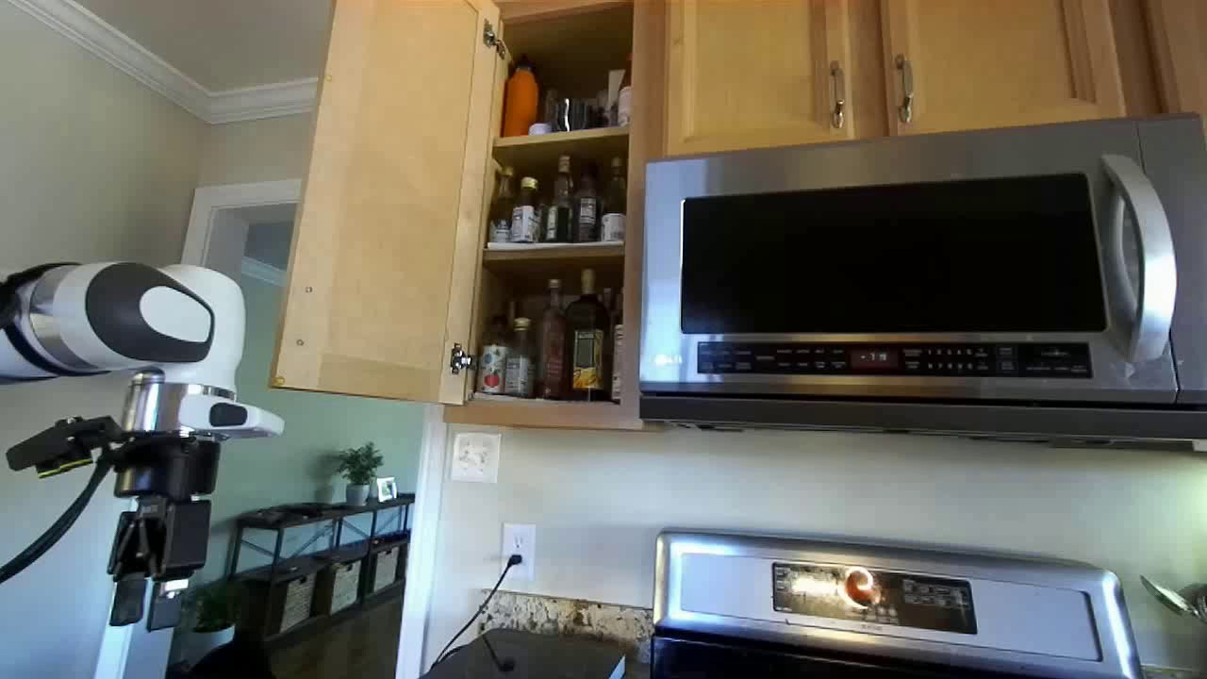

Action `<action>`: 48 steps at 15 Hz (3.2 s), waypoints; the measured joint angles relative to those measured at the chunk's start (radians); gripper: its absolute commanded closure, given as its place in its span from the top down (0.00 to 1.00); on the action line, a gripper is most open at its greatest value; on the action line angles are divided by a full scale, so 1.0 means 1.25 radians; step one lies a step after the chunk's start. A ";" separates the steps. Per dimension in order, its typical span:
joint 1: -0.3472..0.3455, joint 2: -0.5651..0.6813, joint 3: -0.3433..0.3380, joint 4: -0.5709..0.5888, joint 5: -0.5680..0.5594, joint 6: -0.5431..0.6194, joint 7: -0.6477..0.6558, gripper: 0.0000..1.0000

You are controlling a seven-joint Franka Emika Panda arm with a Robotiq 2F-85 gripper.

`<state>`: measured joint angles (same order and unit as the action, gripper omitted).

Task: Close the open upper cabinet door

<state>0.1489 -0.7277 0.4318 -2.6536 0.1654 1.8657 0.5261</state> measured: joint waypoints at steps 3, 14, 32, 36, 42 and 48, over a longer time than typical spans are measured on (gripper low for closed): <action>0.000 0.000 0.000 0.000 0.000 0.000 0.000 1.00; 0.001 -0.010 0.000 0.022 -0.008 0.009 -0.001 1.00; 0.047 -0.072 -0.003 0.118 -0.003 0.427 -0.035 1.00; 0.069 -0.084 0.003 0.145 -0.006 0.422 -0.047 1.00; 0.069 -0.131 0.009 0.153 -0.020 0.390 -0.047 1.00; 0.040 -0.174 0.016 0.154 -0.062 0.386 -0.047 1.00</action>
<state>0.1987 -0.9456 0.4520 -2.4617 0.0884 2.3478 0.4674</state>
